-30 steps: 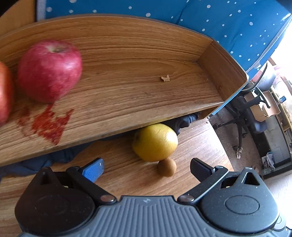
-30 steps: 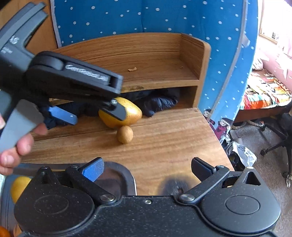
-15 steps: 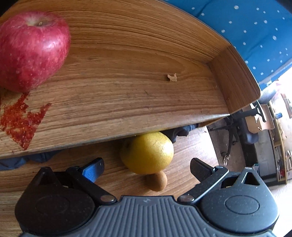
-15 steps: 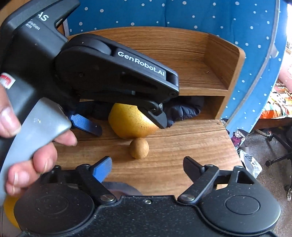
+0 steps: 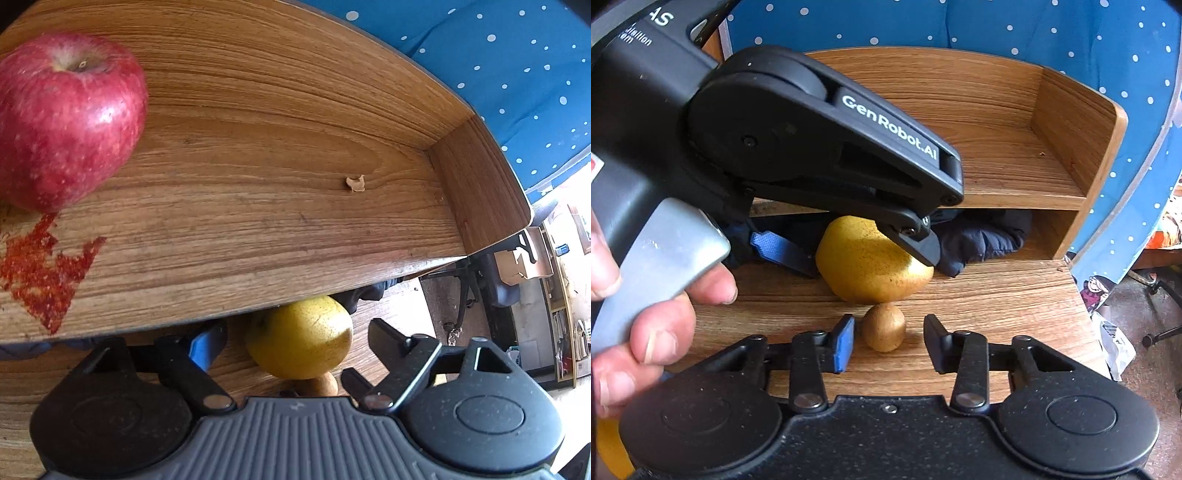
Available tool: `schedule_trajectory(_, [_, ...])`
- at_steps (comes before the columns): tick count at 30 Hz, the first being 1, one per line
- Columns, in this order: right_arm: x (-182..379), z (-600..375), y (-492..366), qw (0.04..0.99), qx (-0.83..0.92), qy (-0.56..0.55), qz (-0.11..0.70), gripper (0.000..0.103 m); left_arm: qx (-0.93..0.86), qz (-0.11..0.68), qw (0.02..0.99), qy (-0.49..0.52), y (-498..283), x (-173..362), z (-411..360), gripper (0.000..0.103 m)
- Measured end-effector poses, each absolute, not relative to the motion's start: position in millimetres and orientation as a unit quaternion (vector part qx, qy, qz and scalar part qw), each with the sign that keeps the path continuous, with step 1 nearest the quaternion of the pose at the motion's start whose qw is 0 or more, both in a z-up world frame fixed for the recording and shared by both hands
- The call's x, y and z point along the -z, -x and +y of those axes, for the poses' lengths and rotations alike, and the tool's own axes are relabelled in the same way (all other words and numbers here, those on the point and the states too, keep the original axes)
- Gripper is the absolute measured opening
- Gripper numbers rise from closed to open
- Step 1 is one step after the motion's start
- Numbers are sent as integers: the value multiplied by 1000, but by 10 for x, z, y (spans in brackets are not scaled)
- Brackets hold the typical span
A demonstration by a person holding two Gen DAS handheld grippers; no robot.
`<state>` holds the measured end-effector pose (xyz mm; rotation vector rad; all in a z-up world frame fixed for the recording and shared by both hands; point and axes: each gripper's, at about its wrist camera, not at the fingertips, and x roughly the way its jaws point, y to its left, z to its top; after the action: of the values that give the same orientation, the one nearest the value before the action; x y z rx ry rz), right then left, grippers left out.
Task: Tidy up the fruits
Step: 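Grasp the yellow pear with the left gripper while the right grasps the small brown fruit, then carry the pear and brown fruit onto the tray and open both grippers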
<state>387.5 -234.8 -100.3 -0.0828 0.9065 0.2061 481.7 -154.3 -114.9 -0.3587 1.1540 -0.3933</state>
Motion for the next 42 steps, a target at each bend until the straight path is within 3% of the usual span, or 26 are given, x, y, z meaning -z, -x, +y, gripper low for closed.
schedule_trajectory(4, [997, -2336, -3880, 893, -103, 33, 438, 29, 190, 537, 804, 168, -4818, 1153, -1559, 73])
schedule_trajectory(6, [998, -2337, -3871, 893, -103, 31, 438, 29, 191, 538, 803, 168, -4815, 1155, -1566, 66])
schedule_trajectory(25, [985, -2500, -3662, 895, -85, 15, 437, 28, 195, 535, 806, 164, -4576, 1146, -1606, 62])
schedule_trajectory(42, [719, -2515, -3100, 904, -114, 13, 413, 28, 182, 504, 828, 167, -4087, 831, -1378, 61])
